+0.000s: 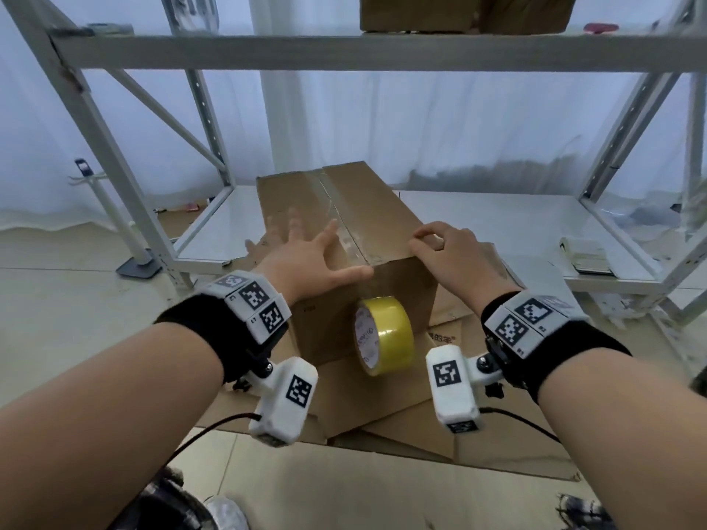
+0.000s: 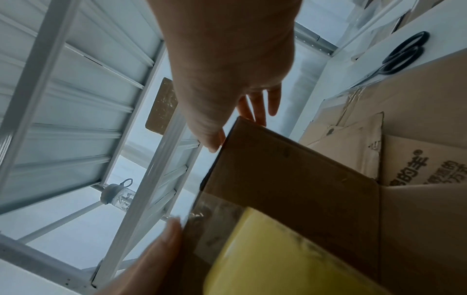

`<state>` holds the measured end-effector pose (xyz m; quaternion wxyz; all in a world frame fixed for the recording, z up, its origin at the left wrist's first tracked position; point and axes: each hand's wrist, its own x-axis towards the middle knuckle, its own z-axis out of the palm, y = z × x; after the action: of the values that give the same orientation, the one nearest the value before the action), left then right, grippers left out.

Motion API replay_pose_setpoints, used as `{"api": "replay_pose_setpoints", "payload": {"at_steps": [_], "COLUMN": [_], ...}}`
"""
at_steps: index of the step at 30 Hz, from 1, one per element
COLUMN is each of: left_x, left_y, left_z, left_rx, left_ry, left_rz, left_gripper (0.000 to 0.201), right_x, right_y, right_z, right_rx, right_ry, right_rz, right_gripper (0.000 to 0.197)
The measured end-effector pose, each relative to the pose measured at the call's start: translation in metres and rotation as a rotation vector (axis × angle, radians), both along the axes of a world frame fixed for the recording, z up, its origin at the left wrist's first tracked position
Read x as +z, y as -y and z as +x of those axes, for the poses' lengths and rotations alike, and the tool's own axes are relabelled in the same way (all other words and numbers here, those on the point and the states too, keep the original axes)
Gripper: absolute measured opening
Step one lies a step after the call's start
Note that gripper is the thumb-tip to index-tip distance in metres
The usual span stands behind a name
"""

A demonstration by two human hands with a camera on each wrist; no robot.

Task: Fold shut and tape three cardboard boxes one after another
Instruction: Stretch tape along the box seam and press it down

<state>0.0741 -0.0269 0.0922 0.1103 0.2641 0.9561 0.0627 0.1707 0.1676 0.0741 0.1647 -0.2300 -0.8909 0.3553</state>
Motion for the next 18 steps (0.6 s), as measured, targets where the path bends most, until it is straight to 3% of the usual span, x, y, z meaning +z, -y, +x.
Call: {"api": "replay_pose_setpoints", "payload": {"at_steps": [5,8,11,14,18], "left_x": [0.001,0.006,0.022,0.027,0.007], "left_y": [0.011,0.011,0.008,0.003,-0.005], "left_z": [0.003,0.001,-0.007,-0.017,-0.014], "left_rx": [0.146,0.116,0.018,-0.101,-0.186], "left_ry": [0.183,0.103,-0.083,-0.106,-0.026], "left_rz": [0.188,0.302,0.371,0.295,0.124], "left_gripper": [0.117,0.114,0.095,0.089,0.074], "right_x": [0.0,0.008,0.022,0.025,0.016], "right_y": [0.006,0.009,0.011,0.011,0.011], "right_z": [-0.007,-0.013,-0.013,-0.007,0.007], "right_rx": [0.033,0.021,-0.071,-0.115,-0.076], "right_ry": [-0.029,-0.107,-0.168,-0.094,0.149], "right_rz": [-0.176,-0.163,-0.189,-0.163,-0.004], "right_gripper": [0.038,0.033,0.025,0.029,0.042]}}
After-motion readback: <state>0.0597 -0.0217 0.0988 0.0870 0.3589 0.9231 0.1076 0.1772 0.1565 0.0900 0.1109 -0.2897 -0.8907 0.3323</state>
